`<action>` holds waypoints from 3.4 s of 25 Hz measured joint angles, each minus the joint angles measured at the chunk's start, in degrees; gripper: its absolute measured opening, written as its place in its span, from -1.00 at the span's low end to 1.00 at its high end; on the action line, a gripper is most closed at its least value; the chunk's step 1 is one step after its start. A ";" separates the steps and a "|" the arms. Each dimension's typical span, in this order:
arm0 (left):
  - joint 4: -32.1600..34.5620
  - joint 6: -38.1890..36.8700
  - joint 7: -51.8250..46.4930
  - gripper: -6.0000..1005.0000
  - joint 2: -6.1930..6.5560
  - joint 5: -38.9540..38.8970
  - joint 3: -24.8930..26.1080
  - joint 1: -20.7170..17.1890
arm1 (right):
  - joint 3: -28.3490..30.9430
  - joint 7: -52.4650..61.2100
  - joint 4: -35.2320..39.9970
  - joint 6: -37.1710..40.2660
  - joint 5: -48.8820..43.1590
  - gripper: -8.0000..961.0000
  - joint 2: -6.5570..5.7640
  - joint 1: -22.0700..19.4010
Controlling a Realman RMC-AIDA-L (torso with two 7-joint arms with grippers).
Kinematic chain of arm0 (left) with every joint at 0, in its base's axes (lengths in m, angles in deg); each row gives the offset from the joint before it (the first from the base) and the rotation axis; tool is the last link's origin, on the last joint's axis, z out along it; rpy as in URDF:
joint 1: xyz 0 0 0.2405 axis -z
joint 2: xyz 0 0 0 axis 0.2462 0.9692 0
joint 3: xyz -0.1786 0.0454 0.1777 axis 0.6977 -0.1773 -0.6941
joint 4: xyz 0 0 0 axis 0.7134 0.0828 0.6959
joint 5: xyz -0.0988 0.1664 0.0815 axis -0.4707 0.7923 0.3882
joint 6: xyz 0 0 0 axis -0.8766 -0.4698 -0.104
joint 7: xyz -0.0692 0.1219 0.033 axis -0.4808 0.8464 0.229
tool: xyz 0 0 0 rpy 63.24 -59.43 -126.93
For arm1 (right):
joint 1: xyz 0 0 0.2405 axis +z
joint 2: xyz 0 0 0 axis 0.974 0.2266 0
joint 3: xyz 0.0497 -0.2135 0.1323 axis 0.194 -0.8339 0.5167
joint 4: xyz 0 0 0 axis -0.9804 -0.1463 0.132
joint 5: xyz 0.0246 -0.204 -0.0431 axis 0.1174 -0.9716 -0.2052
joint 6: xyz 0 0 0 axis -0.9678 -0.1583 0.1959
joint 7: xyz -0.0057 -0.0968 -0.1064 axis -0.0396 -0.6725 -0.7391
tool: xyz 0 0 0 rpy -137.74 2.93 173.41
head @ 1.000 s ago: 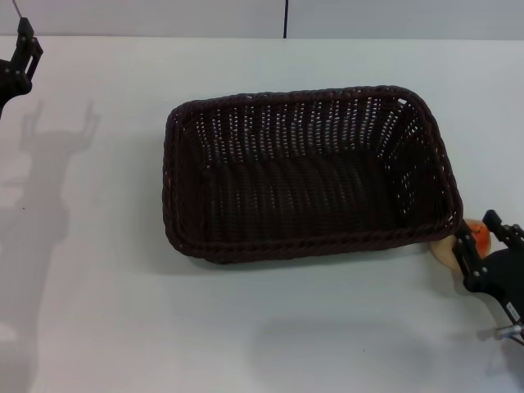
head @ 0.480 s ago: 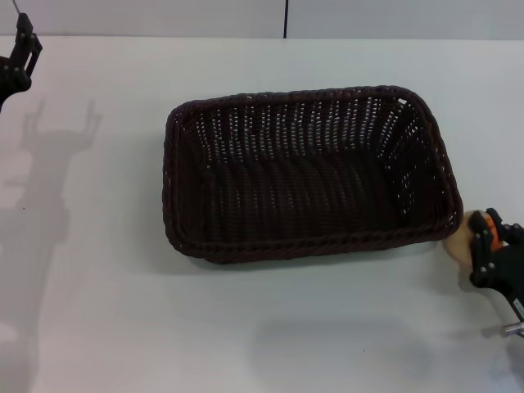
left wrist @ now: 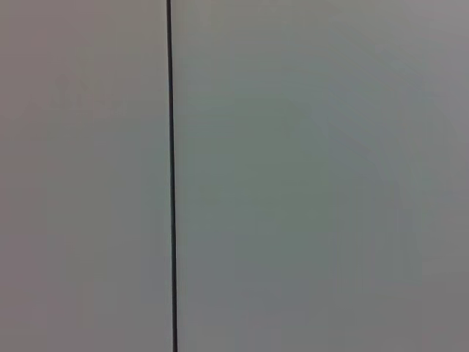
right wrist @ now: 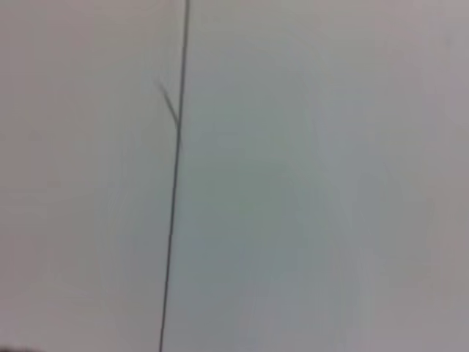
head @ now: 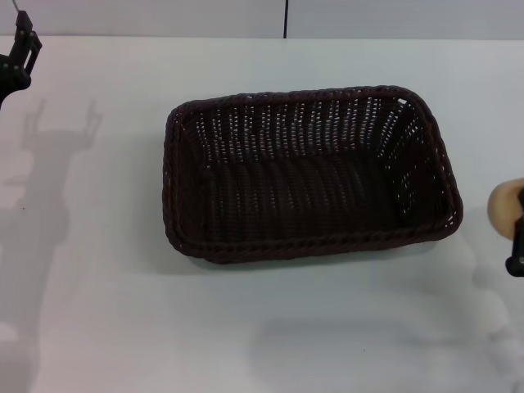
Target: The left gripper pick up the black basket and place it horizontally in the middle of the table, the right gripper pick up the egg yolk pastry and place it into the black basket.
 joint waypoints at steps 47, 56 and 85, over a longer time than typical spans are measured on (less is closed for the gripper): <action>0.62 -1.48 -0.35 0.62 0.00 0.00 -0.04 -0.33 | 3.96 9.61 3.24 1.13 -1.24 0.15 -0.13 11.66; 0.64 -1.53 -0.35 0.62 -0.02 0.01 -0.13 -1.29 | 13.56 10.10 4.24 1.37 -1.11 0.39 -0.13 3.20; 5.04 -6.73 -1.42 0.62 -0.57 -0.83 -6.82 -5.10 | 14.98 14.42 5.90 -0.46 0.38 0.55 0.01 -0.17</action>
